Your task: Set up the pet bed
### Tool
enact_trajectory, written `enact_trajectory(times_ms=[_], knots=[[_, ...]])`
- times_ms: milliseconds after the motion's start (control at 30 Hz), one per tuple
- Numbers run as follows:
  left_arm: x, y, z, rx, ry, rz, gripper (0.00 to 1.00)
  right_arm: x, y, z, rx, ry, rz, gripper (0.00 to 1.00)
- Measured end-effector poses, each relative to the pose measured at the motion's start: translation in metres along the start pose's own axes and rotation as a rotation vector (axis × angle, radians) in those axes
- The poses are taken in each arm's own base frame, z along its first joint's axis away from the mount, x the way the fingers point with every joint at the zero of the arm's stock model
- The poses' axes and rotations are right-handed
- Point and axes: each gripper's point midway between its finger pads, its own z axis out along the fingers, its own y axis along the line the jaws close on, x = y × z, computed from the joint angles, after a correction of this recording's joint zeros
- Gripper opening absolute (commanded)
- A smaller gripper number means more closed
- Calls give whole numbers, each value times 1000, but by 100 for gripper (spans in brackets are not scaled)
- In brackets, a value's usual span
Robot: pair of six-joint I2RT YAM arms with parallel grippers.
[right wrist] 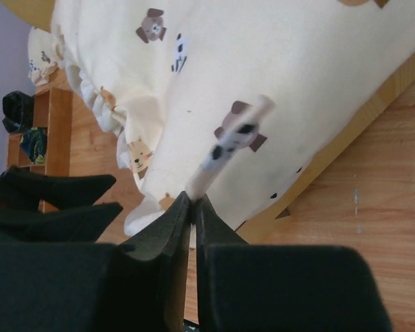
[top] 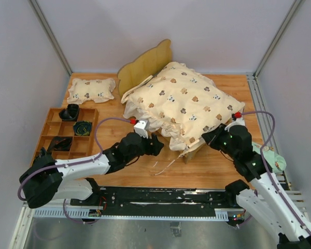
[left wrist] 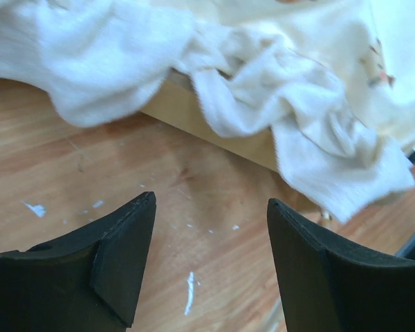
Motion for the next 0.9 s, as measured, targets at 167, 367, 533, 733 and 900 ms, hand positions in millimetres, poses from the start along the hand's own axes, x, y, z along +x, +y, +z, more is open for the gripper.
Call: enact_trajectory(times_ms=[167, 367, 533, 733, 900], knots=[[-21, 22, 9, -60, -8, -32, 70, 13, 2, -22, -97, -1, -25, 0], [-76, 34, 15, -106, -96, -69, 70, 94, -42, -22, -97, 170, 123, 17], [-144, 72, 20, -224, -218, -72, 73, 123, -59, -31, -69, 239, 233, 58], [-229, 105, 20, -376, -365, 23, 78, 93, -62, -52, 22, 141, 231, 63], [-285, 136, 17, -471, -440, 100, 81, 43, -39, -59, 6, -1, 186, 64]])
